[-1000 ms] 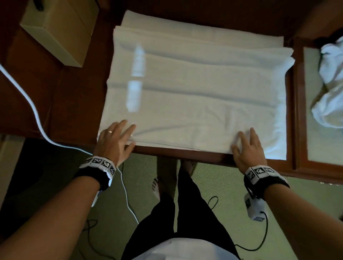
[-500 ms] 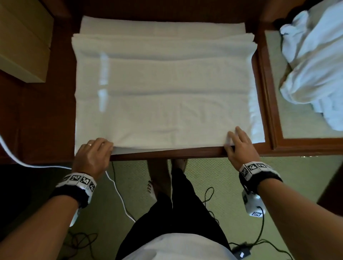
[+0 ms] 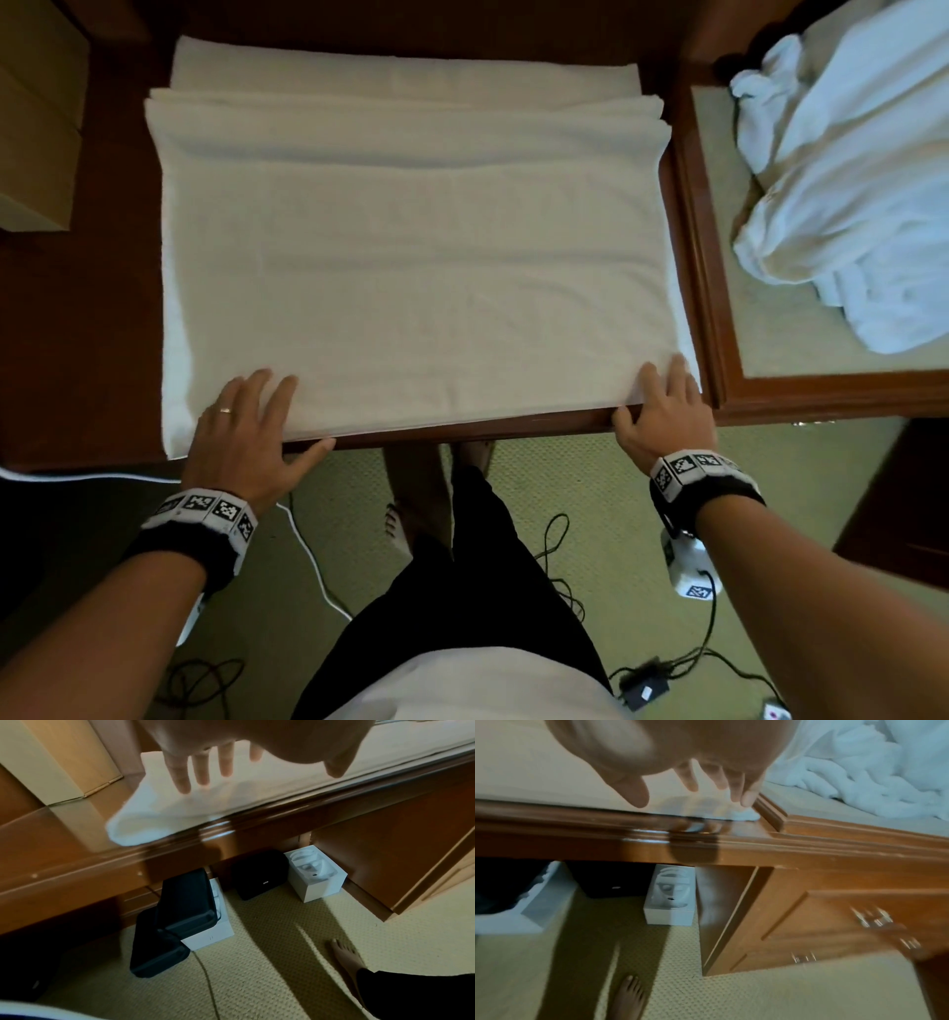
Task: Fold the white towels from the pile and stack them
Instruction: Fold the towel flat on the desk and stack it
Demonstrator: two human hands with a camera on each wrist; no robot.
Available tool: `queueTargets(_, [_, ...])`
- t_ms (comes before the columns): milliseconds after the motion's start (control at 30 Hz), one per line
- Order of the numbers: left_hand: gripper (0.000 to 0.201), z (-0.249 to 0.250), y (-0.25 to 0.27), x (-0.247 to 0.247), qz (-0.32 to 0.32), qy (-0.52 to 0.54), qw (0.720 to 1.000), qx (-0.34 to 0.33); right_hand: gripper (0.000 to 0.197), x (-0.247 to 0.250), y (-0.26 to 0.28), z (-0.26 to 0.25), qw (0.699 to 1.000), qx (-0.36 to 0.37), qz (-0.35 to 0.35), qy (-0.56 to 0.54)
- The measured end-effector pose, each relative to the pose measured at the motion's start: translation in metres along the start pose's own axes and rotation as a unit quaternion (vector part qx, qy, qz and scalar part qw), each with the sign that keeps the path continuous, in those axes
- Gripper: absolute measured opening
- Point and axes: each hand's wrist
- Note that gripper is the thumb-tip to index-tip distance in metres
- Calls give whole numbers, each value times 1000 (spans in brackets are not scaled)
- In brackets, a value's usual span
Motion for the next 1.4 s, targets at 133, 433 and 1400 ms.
queueTargets(133, [121,5,-5,-15,-34,-44,998,-30,106,-7,-3,-19,988,139,-44,55])
queueTargets(433, [84,1,22,-23,-24,-64,996,-57,84,-34,22,-4,978,199,22,60])
queueTargets(1400, [31,-41,-108,154,-44,93,978,181,21,155,-103,-50,994,69,-9,79])
Point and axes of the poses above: each hand's wrist, its own y-axis away from the middle knuckle, its own x-axis out of the back of the hand, z = x × y, and after that the axes turned 1 degree about z, right-handed
